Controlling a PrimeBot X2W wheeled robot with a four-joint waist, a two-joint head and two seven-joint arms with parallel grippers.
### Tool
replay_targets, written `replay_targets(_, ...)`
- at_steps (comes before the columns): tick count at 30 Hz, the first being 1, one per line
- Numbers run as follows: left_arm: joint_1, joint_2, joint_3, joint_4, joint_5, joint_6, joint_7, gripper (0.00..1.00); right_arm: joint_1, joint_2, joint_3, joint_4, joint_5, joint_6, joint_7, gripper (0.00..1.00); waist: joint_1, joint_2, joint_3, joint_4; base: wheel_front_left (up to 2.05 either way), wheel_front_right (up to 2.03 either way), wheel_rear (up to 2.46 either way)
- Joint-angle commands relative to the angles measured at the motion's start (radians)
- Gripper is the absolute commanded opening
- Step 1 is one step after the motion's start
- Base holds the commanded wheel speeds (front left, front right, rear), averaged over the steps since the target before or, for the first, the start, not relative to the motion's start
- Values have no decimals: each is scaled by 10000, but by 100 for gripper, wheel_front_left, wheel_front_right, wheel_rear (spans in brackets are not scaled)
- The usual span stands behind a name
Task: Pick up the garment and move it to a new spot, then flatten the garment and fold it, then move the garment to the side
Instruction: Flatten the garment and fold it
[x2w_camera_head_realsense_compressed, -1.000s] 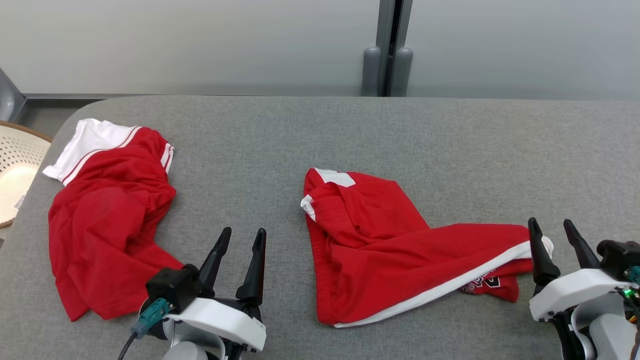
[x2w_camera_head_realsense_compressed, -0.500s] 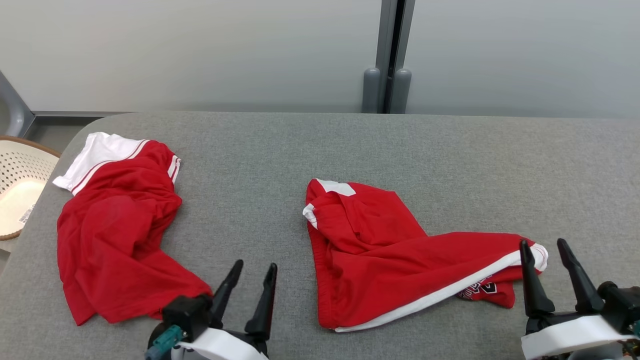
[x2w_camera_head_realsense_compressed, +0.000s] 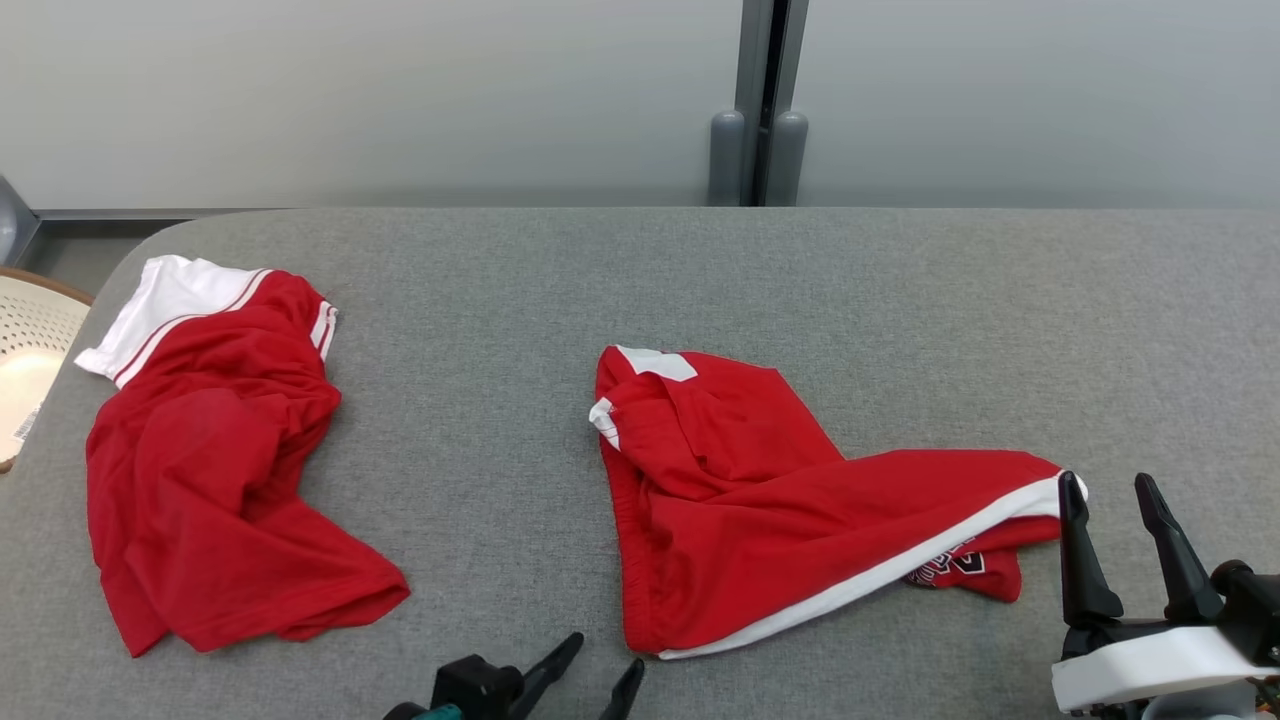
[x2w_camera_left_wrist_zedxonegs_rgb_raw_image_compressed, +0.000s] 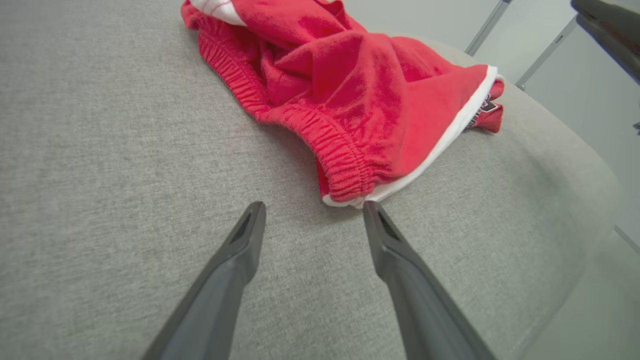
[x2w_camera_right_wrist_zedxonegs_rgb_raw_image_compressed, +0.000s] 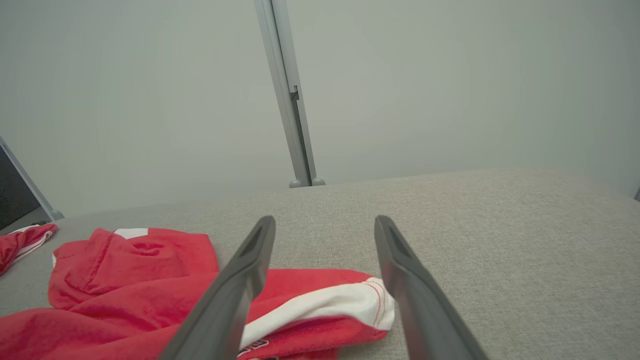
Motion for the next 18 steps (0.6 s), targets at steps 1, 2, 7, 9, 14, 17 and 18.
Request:
replay_targets(1, -292, 73, -92, 28, -174, -8, -2, 100, -72, -11, -29, 35, -62, -3, -53, 100, 0, 0, 55, -55, 0, 0, 0)
replay_targets(2, -372, 100, -152, 84, -249, -9, -3, 100, -94, -6, -8, 62, -72, -3, -53, 100, 0, 0, 84, -91, 0, 0, 0)
replay_targets(7, -688, 67, -583, 410, -477, -10, -3, 100, -243, -37, -62, 126, -83, -3, -53, 100, 0, 0, 213, -250, 0, 0, 0)
replay_targets(9, -891, 52, -865, 493, -624, -9, -3, 100, -299, -57, -90, 145, -101, -3, -54, 100, 0, 0, 301, -330, 0, 0, 0)
replay_targets(14, -1200, 120, -1319, 517, -970, -11, -4, 100, -440, -87, -157, 185, -111, -3, -54, 100, 0, 0, 408, -422, 0, 0, 0)
replay_targets(17, -1295, 137, -1361, 530, -1057, -11, -3, 100, -461, -77, -202, 186, -115, -3, -54, 100, 0, 0, 447, -423, 0, 0, 0)
replay_targets(18, -1312, 145, -1393, 546, -1089, -11, -3, 62, -458, -67, -215, 196, -116, -3, -54, 100, 0, 0, 455, -416, 0, 0, 0)
